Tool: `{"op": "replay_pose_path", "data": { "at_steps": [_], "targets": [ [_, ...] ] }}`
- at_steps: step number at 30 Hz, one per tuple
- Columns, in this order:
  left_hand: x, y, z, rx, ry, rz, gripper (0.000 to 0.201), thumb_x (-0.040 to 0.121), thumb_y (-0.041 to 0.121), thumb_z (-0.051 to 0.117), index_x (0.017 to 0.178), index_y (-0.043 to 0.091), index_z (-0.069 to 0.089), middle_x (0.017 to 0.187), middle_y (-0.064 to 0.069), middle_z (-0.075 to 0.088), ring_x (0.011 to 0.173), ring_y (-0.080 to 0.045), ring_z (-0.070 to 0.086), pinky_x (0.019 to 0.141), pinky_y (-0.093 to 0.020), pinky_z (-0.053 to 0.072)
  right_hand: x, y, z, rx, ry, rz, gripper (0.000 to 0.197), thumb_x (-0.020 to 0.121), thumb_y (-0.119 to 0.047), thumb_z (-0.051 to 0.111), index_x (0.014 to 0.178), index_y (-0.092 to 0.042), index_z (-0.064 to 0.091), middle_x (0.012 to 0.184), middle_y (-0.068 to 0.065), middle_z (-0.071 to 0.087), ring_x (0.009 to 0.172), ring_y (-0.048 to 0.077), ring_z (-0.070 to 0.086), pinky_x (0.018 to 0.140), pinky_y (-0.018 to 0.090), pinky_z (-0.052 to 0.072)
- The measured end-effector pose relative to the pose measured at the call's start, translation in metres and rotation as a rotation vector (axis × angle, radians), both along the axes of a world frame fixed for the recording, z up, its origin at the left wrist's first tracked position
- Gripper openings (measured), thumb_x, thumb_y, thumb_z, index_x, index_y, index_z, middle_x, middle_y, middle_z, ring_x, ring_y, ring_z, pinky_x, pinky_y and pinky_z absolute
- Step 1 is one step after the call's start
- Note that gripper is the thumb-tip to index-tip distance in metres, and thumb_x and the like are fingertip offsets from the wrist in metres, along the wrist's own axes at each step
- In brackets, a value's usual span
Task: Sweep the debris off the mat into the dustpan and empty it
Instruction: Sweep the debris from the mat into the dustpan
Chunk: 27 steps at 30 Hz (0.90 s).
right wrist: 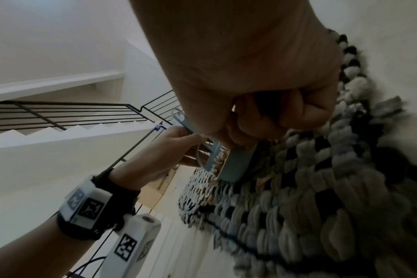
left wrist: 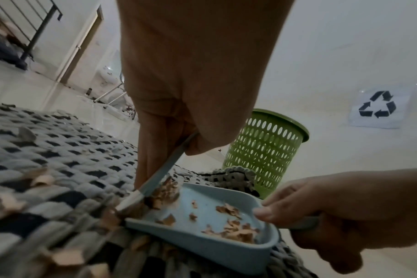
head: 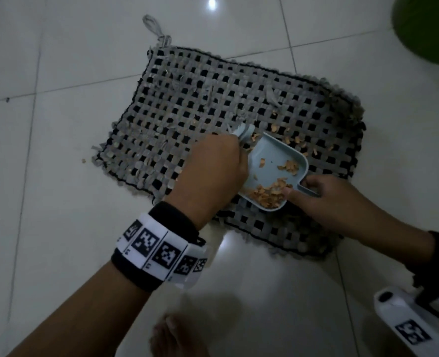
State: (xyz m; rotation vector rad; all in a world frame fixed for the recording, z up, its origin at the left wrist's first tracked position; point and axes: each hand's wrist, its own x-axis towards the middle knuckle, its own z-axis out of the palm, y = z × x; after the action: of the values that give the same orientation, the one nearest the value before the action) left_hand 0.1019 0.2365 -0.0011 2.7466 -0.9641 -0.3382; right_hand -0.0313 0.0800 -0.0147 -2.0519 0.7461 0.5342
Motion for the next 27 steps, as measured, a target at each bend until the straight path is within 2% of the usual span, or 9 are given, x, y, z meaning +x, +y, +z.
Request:
{"op": "replay_pose_path", "data": {
  "at_steps": [5,7,9,12,16,19,21,24,27],
  "targets": [
    [-0.010,-0.007,0.004,-0.166,0.127,-0.032,0.048,0.106,0.031,0.044,0.060,0.015,0.046,0.050,0.002,0.044,0.038,-0.008,0.033,0.038,-0.019,0.026,0.009,-0.014,0.001,-0.016,0.035,0.036,0.032,0.090,-0.054,0.063,0.101,-0.025,0.072,0.092,-0.004,0.072,0.074,0.011,0.067,0.073,0.036,0.058],
    [-0.003,-0.003,0.009,-0.265,0.168,0.002,0.052,0.105,0.031,0.045,0.058,0.011,0.050,0.047,-0.002,0.046,0.036,-0.011,0.034,0.038,-0.020,0.030,0.009,-0.017,0.002,-0.012,0.042,0.041,0.032,0.091,-0.053,0.063,0.103,-0.026,0.073,0.093,-0.004,0.072,0.073,0.011,0.066,0.069,0.033,0.056],
    [0.009,0.002,0.015,-0.302,0.104,0.037,0.053,0.105,0.030,0.046,0.054,0.015,0.044,0.044,0.002,0.039,0.036,-0.014,0.035,0.038,-0.020,0.029,0.008,-0.020,0.003,0.000,0.033,0.037,0.033,0.091,-0.052,0.063,0.105,-0.024,0.073,0.092,-0.005,0.071,0.068,0.007,0.062,0.059,0.028,0.048],
    [0.022,0.005,0.014,-0.255,0.007,0.060,0.051,0.105,0.030,0.045,0.057,0.018,0.042,0.045,0.001,0.040,0.034,-0.013,0.030,0.039,-0.020,0.020,0.008,-0.024,0.002,0.021,0.021,0.035,0.035,0.090,-0.052,0.064,0.110,-0.025,0.073,0.095,-0.005,0.069,0.066,0.002,0.055,0.058,0.024,0.040],
    [0.008,0.001,0.001,-0.174,0.003,-0.015,0.045,0.105,0.025,0.046,0.061,0.019,0.044,0.048,0.009,0.038,0.036,-0.005,0.030,0.039,-0.017,0.025,0.009,-0.025,-0.001,0.030,0.019,0.037,0.033,0.090,-0.052,0.064,0.108,-0.026,0.072,0.095,-0.007,0.069,0.069,0.002,0.057,0.059,0.025,0.042],
    [-0.008,-0.006,0.000,-0.195,0.042,-0.101,0.037,0.104,0.026,0.047,0.067,0.018,0.049,0.052,0.014,0.037,0.040,-0.002,0.033,0.042,-0.013,0.030,0.009,-0.026,-0.003,0.033,0.023,0.040,0.033,0.091,-0.052,0.064,0.111,-0.026,0.072,0.102,-0.006,0.068,0.077,-0.001,0.057,0.066,0.026,0.046],
    [-0.010,-0.007,0.002,-0.222,0.111,-0.132,0.043,0.104,0.027,0.047,0.062,0.018,0.043,0.050,0.010,0.036,0.036,-0.007,0.032,0.041,-0.015,0.030,0.008,-0.027,-0.003,0.036,0.021,0.042,0.034,0.091,-0.051,0.064,0.112,-0.026,0.072,0.109,-0.005,0.069,0.084,-0.001,0.059,0.075,0.029,0.048],
    [-0.001,-0.003,0.007,-0.284,0.205,-0.091,0.050,0.104,0.028,0.048,0.056,0.016,0.044,0.047,0.002,0.041,0.037,-0.013,0.036,0.038,-0.018,0.030,0.006,-0.029,-0.005,0.052,0.019,0.044,0.034,0.090,-0.051,0.064,0.111,-0.026,0.073,0.114,-0.005,0.070,0.093,0.006,0.063,0.080,0.031,0.051],
    [0.013,0.002,0.011,-0.357,0.143,0.004,0.052,0.103,0.026,0.049,0.053,0.017,0.041,0.044,0.003,0.038,0.037,-0.016,0.033,0.038,-0.020,0.026,0.004,-0.031,-0.006,0.069,0.010,0.047,0.033,0.090,-0.052,0.064,0.111,-0.028,0.073,0.116,-0.005,0.071,0.096,0.009,0.065,0.082,0.032,0.052]
  ]
}}
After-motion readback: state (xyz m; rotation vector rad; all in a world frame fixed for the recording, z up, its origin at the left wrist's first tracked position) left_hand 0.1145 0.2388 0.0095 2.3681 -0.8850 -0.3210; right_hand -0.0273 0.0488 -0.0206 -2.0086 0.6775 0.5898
